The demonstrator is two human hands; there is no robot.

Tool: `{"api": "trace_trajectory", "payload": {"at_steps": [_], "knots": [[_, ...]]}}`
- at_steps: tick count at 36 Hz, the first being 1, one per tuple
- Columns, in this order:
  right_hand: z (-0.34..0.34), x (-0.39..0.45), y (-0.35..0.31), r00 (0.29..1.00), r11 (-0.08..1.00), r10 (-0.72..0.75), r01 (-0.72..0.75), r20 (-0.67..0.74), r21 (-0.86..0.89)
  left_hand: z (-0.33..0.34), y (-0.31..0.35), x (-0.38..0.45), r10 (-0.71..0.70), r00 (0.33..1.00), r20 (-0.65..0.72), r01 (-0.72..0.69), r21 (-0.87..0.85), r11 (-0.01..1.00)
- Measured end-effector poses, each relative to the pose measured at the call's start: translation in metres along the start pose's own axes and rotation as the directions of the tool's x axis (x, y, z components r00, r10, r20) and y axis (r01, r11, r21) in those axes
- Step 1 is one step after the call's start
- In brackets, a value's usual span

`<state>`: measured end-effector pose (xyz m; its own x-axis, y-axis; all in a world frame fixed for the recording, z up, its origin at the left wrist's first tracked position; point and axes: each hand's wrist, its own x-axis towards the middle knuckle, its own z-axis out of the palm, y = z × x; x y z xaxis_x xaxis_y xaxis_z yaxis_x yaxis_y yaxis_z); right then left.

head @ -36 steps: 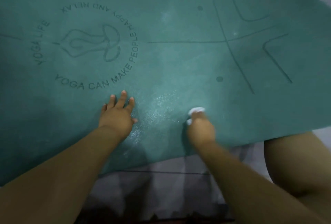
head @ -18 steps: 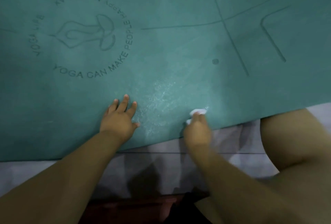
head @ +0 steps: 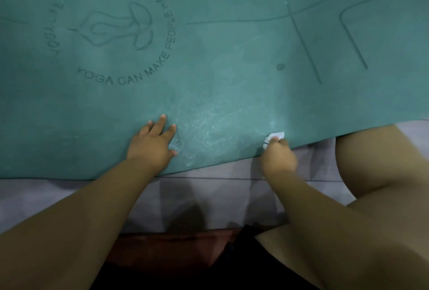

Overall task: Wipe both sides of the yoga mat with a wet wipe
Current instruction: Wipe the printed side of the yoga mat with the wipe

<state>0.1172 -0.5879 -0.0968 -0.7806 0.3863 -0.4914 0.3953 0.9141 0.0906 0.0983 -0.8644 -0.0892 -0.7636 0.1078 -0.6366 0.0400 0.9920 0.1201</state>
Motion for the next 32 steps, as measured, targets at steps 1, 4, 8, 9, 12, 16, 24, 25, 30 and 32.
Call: {"api": "trace_trajectory", "payload": {"at_steps": [1, 4, 8, 9, 12, 16, 24, 25, 30, 32], "knots": [[0.003, -0.005, -0.007, 1.000, 1.000, -0.006, 0.006, 0.015, 0.009, -0.001, 0.002, 0.000, -0.005, 1.000, 0.004, 0.005, 0.000, 1.000], [0.013, -0.032, -0.035, 0.979, 0.981, -0.192, 0.191, 0.065, 0.027, 0.000, 0.006, -0.002, -0.018, 1.000, 0.011, 0.018, 0.007, 1.000], [0.013, -0.056, -0.053, 0.765, 0.772, -0.617, 0.634, 0.183, -0.048, 0.000, 0.009, -0.004, -0.027, 0.999, 0.035, 0.026, 0.017, 1.000], [0.009, -0.054, -0.051, 0.704, 0.708, -0.671, 0.701, 0.234, -0.079, 0.001, 0.010, -0.004, -0.031, 0.999, 0.038, 0.030, 0.024, 0.999], [-0.004, -0.039, -0.036, 0.692, 0.681, -0.671, 0.717, 0.265, -0.148, 0.002, 0.017, -0.005, -0.042, 0.998, 0.036, 0.040, 0.065, 0.997], [-0.026, -0.014, -0.010, 0.904, 0.874, -0.397, 0.425, 0.158, -0.236, 0.002, 0.040, -0.005, -0.057, 0.998, 0.031, 0.052, 0.129, 0.990], [-0.073, 0.016, 0.036, 0.966, 0.920, -0.258, 0.252, 0.021, -0.301, 0.013, 0.096, 0.000, 0.167, 0.984, 0.066, -0.176, 0.156, 0.972], [-0.077, 0.019, 0.040, 0.965, 0.916, -0.261, 0.250, 0.008, -0.314, 0.013, 0.102, 0.001, 0.196, 0.979, 0.064, -0.204, 0.174, 0.963], [-0.094, 0.024, 0.053, 0.929, 0.849, -0.359, 0.364, 0.087, -0.382, 0.013, 0.122, 0.002, 0.323, 0.944, 0.063, -0.328, 0.280, 0.902], [-0.099, 0.025, 0.058, 0.908, 0.826, -0.393, 0.417, 0.144, -0.378, 0.013, 0.123, 0.002, 0.349, 0.935, 0.065, -0.352, 0.302, 0.886]]}}
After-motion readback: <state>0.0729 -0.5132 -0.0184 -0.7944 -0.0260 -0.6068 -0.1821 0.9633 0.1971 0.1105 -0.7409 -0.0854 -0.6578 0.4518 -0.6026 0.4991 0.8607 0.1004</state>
